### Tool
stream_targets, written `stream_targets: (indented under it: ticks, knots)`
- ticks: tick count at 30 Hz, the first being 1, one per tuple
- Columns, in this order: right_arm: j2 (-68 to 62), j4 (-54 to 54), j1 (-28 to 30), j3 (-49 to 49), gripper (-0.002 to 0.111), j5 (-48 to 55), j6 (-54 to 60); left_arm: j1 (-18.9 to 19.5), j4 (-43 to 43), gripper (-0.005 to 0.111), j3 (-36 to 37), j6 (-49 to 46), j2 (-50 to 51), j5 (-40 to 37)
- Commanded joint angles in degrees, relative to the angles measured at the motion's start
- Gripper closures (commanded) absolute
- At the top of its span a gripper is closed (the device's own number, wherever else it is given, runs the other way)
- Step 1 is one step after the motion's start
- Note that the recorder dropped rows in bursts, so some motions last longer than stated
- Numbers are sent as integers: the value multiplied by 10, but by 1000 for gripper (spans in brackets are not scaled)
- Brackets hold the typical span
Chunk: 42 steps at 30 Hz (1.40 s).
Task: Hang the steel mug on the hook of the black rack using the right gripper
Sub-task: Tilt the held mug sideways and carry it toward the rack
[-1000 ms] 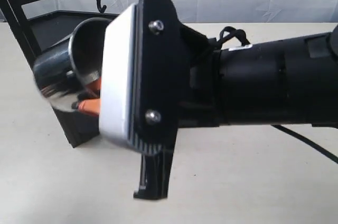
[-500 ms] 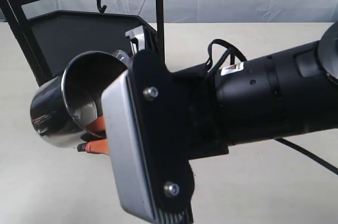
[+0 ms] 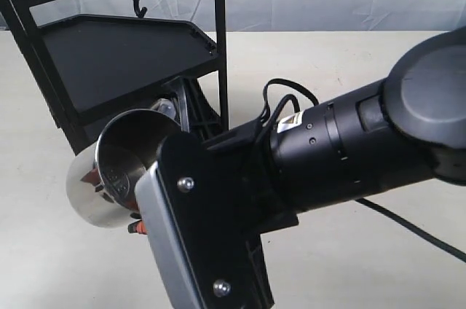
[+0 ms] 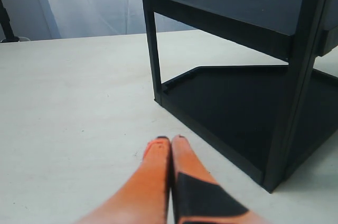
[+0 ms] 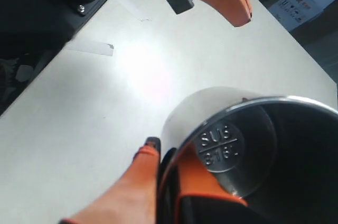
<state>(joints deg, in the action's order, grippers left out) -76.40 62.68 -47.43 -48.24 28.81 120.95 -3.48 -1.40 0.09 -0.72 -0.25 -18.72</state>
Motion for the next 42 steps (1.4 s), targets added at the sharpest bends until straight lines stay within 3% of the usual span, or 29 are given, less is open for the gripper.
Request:
stream_targets:
  ticks: [1, 20, 29, 42]
  knots:
    - [2, -7, 1, -1, 108, 6, 0, -1, -2, 107, -1, 2, 2, 8]
    - [-14, -58, 1, -7, 108, -127, -1, -1, -2, 107, -1, 2, 2, 8]
    - [-56, -72, 53, -89, 108, 9, -1, -1, -2, 107, -1, 2, 2, 8]
    - [-38, -85, 70, -110, 108, 65, -1, -1, -2, 107, -1, 2, 2, 8]
